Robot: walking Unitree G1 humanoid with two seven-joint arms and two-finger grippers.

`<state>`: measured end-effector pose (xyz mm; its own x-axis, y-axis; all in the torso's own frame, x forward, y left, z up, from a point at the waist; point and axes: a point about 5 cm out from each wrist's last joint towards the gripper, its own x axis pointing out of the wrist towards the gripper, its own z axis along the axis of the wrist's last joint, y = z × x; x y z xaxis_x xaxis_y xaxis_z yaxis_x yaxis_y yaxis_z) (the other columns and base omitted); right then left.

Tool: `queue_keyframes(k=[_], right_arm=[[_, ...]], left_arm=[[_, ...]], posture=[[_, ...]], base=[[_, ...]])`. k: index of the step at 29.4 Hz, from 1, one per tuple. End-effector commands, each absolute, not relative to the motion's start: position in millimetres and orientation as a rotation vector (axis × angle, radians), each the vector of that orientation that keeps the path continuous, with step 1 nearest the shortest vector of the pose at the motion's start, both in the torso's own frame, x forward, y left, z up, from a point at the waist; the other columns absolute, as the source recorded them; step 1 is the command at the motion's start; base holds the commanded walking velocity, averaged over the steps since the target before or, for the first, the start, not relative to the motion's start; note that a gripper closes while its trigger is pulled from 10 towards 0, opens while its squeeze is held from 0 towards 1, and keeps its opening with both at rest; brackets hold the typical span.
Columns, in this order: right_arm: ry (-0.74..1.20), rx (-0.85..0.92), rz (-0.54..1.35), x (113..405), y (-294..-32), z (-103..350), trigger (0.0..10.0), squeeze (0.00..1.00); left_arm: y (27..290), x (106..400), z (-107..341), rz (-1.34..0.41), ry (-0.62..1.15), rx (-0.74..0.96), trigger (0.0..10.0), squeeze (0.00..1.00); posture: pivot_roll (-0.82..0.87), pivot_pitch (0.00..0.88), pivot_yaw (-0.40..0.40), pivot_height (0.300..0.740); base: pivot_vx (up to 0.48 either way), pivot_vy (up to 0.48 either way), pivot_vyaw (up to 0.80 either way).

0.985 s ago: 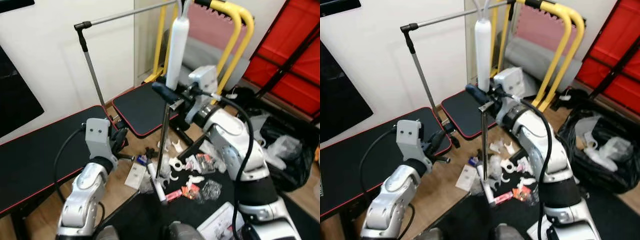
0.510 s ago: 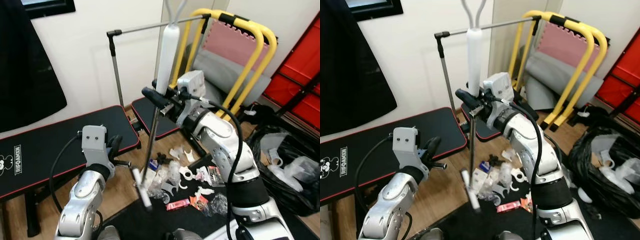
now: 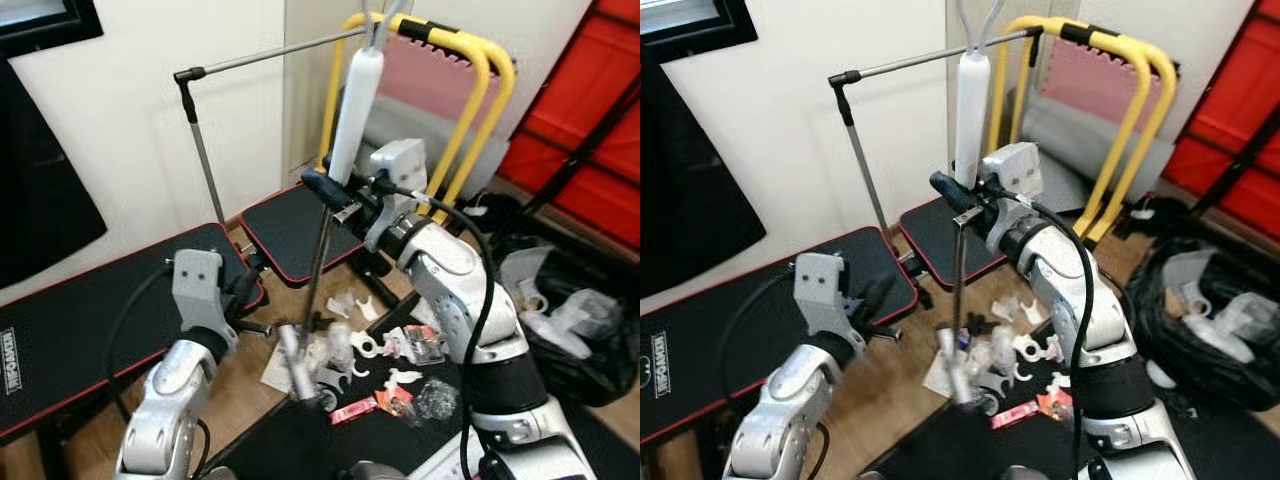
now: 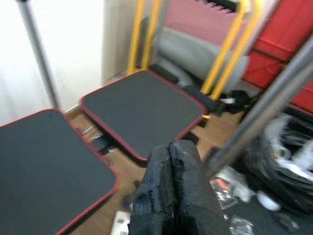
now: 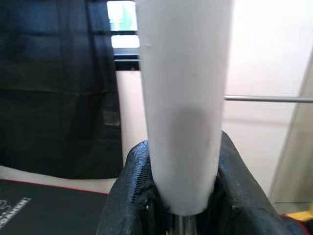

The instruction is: Sweep floor

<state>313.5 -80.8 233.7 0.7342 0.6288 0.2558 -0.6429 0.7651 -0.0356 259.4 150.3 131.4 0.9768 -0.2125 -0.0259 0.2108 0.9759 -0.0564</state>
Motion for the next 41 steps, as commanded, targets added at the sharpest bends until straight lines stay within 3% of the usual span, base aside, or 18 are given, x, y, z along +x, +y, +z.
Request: queue_keyframes(k=[1,6,25,41], right_arm=[[-0.310,0.069,0.706,312,-82,241,10.0,0.00],[-0.313,0.056,0.730,311,-82,242,10.0,0.00],[-0.314,0.106,0.812,304,-75,242,10.0,0.00],[-0.242,0.093,0.919,294,-64,235,10.0,0.00]], left_arm=[[151,259,128,-0.212,0.047,-0.044,10.0,0.00],[151,260,129,-0.211,0.045,-0.043,10.0,0.00],[151,259,130,-0.215,0.041,-0.047,10.0,0.00],[151,255,132,-0.224,0.039,-0.056,10.0,0.00]], posture=[[-0.12,0.153,-0.141,0.740],[-0.12,0.153,-0.142,0.740],[-0.13,0.166,-0.141,0.740],[-0.13,0.189,-0.147,0.740]], base=[[0.277,0.000,0.00],[0.283,0.000,0.64],[0.288,0.000,0.00],[0.192,0.000,0.79]])
